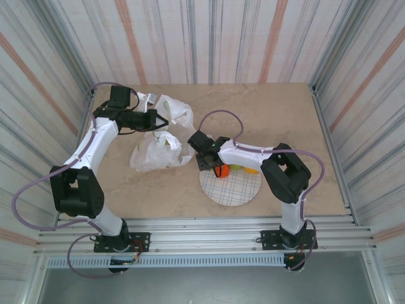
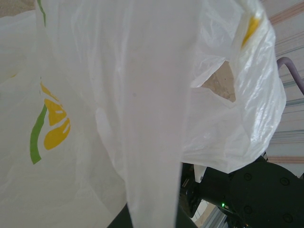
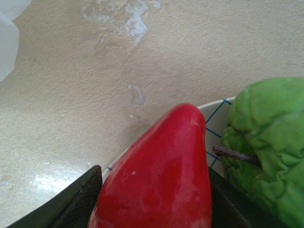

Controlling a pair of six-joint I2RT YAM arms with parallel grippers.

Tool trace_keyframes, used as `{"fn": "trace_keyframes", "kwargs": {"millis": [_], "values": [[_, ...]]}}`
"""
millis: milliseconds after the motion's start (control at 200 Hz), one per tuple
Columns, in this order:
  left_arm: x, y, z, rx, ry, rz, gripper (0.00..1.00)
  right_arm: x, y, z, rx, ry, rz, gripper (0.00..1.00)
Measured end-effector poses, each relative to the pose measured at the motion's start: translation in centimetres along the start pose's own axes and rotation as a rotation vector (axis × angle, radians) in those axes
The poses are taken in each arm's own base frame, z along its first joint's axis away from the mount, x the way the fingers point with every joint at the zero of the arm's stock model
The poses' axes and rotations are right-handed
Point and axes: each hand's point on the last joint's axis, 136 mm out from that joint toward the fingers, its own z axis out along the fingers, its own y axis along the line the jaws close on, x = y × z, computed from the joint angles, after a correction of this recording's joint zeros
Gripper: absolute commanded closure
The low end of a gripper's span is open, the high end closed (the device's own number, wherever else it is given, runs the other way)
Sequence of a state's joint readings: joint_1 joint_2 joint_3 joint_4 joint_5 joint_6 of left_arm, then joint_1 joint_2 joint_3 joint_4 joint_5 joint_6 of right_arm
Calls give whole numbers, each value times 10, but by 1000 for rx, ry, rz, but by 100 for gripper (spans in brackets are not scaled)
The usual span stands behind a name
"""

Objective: Place the fruits into the plastic bag

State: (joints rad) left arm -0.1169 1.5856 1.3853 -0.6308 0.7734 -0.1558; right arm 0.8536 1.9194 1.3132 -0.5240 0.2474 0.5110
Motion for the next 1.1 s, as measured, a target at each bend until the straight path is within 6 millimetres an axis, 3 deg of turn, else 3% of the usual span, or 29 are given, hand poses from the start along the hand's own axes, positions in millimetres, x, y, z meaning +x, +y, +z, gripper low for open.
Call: {"fn": "trace_keyframes", "kwargs": {"millis": [155,245,526,656,822,1102], "values": [[0,0,0,0,0,0,100,-1,0,-2,-4,-6,1,51],[0,0,0,0,0,0,100,-6,0,-15,-24,-34,10,52],[0,0,0,1,0,0,100,-25,-6,-108,-239,-273,76,54],[0,0,0,1,0,-1,100,-47,0,-130,-376,-374,135,54],[0,0,0,1,0,-3,100,-76,22,-128,-486,-419,183,56],[0,-1,0,2,1,-2,100,-124,61,-98,-577,-398,344,57]]}}
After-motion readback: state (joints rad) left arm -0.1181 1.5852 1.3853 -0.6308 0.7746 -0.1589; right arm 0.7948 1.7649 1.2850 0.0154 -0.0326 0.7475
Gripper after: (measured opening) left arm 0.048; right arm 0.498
